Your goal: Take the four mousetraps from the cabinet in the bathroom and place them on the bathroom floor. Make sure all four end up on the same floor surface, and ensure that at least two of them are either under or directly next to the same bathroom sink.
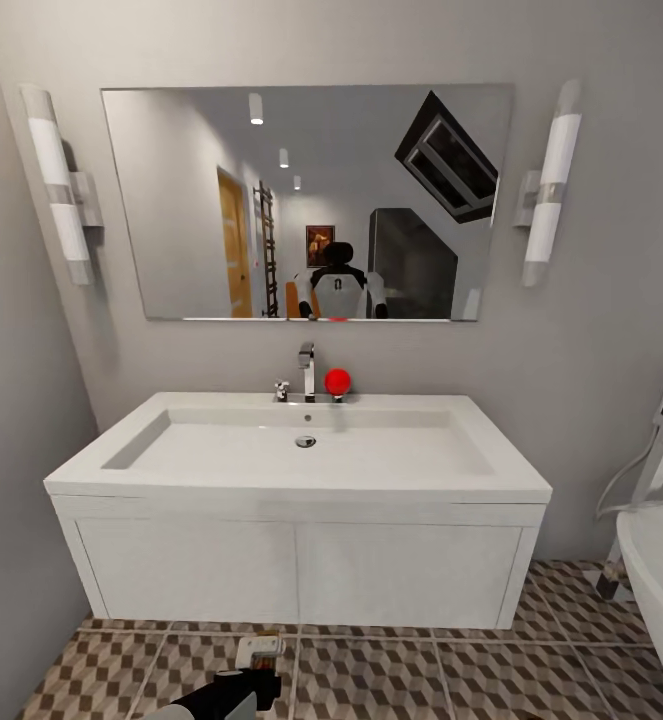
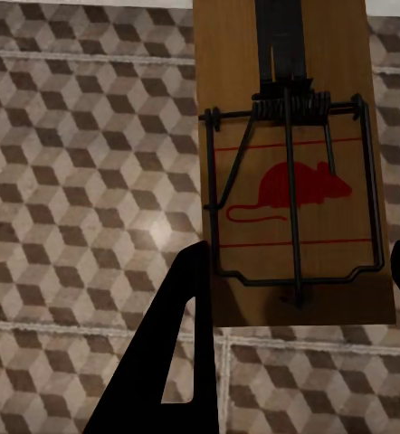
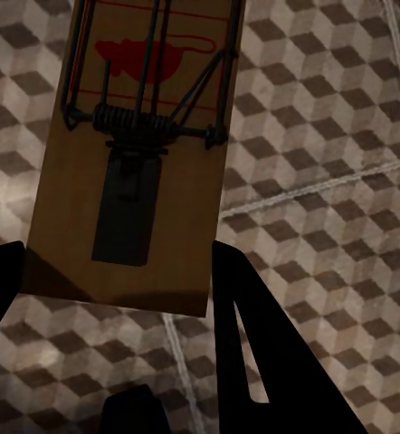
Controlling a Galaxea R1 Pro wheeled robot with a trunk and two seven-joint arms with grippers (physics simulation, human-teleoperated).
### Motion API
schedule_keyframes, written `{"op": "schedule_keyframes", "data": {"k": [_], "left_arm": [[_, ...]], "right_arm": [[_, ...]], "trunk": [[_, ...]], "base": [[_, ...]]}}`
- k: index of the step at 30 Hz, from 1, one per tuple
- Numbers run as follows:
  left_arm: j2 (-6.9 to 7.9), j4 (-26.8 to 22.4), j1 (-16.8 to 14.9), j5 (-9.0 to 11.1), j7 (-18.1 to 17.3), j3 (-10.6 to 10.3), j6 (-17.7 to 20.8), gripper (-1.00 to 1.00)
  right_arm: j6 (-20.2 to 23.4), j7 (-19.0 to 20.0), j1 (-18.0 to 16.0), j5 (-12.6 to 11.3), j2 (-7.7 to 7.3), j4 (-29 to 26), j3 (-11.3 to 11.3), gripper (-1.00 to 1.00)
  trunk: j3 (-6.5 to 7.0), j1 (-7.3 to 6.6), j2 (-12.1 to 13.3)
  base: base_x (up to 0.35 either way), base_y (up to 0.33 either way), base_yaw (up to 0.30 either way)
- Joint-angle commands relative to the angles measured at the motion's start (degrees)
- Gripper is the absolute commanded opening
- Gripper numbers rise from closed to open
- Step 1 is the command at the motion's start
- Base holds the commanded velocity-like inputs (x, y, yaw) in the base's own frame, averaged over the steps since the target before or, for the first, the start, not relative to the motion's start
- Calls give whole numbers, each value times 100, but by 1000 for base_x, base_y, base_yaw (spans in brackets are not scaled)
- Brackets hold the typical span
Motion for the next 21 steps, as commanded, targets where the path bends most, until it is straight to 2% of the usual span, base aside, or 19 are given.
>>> {"op": "schedule_keyframes", "data": {"k": [1,3,7,9,12,14,17,21], "left_arm": [[-2,-16,-4,-63,32,42,29,-100],[-2,-53,-4,-63,46,43,45,-100],[-2,-341,-8,-63,67,40,101,-100],[-2,-592,-11,-63,74,40,119,-100],[-2,-945,-12,-63,69,40,170,-100],[-2,-1091,-12,-63,61,38,194,-100],[-2,-1324,-15,-63,33,37,213,-100],[-2,-1416,-15,-63,13,38,218,-100]], "right_arm": [[16,5,-7,-53,4,-2,7,-100],[34,-1,-7,-9,19,-79,67,-100],[212,-60,-7,174,73,-830,242,-100],[563,-131,-7,245,100,-1357,276,-100],[1126,-282,-7,277,273,-2101,293,-100],[1272,-363,-7,285,359,-2373,297,-100],[1374,-487,-7,305,457,-2618,302,-100],[1359,-527,-7,312,489,-2693,319,-100]], "trunk": [[-6,0,-3],[-6,0,-3],[-6,0,-3],[-6,0,-3],[-24,21,-43],[-60,65,-124],[-114,131,-244],[-186,219,-404]], "base": [[0,0,0],[0,0,0],[0,0,0],[0,0,0],[0,0,0],[0,0,0],[0,0,0],[0,0,0]]}}
